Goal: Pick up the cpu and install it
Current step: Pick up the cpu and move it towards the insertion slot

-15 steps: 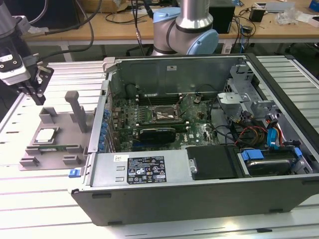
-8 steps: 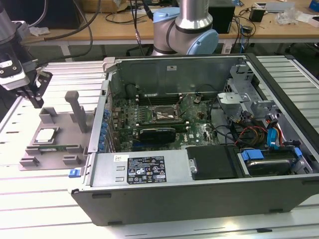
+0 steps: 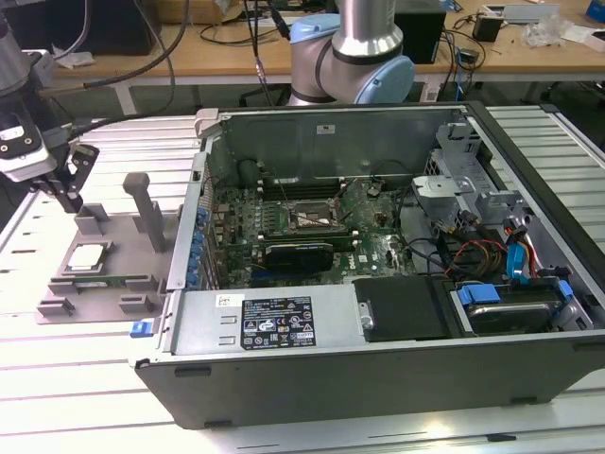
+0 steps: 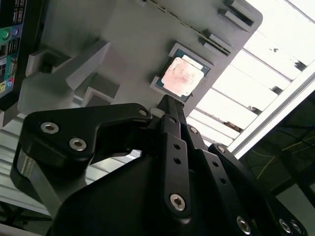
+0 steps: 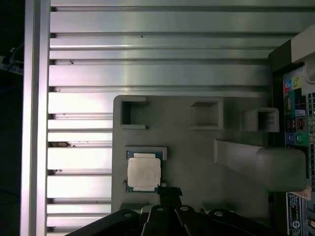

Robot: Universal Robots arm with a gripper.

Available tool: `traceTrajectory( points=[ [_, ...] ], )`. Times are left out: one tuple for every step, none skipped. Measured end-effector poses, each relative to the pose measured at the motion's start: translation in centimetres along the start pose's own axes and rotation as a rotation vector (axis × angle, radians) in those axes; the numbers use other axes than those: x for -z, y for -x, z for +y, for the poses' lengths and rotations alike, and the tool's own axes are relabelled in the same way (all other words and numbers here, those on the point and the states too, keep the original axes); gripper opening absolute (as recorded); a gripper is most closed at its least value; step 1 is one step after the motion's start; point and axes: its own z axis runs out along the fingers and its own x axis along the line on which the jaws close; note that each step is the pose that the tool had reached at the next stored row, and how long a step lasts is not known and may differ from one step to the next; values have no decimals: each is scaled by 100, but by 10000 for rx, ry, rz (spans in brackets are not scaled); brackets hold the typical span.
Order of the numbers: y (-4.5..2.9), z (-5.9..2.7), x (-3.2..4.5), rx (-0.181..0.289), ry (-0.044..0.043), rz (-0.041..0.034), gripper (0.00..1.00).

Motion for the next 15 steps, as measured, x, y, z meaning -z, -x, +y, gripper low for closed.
traceTrajectory(
  points=[
    [-4,-8,-14,-1,1,-1,11],
    [-12,-21,-38,-1,2,-1,11],
    [-20,-31,-55,-2,1,1,11],
    [-26,-38,-68,-2,1,1,11],
    [-35,-48,-90,-1,2,0,11],
    [-44,-54,-109,-1,2,0,11],
    [-63,-57,-137,-1,0,2,11],
    [-74,-58,-152,-1,0,1,11],
    [-96,-59,-178,-1,1,0,11],
    [-107,-60,-194,-1,1,0,11],
    [-117,-61,-210,-1,1,1,11],
    [-134,-62,-231,-1,1,2,11],
    [-145,-63,-247,-1,1,0,11],
    [-160,-64,-274,-1,1,1,11],
    [-167,-65,-293,0,0,2,11]
  ],
)
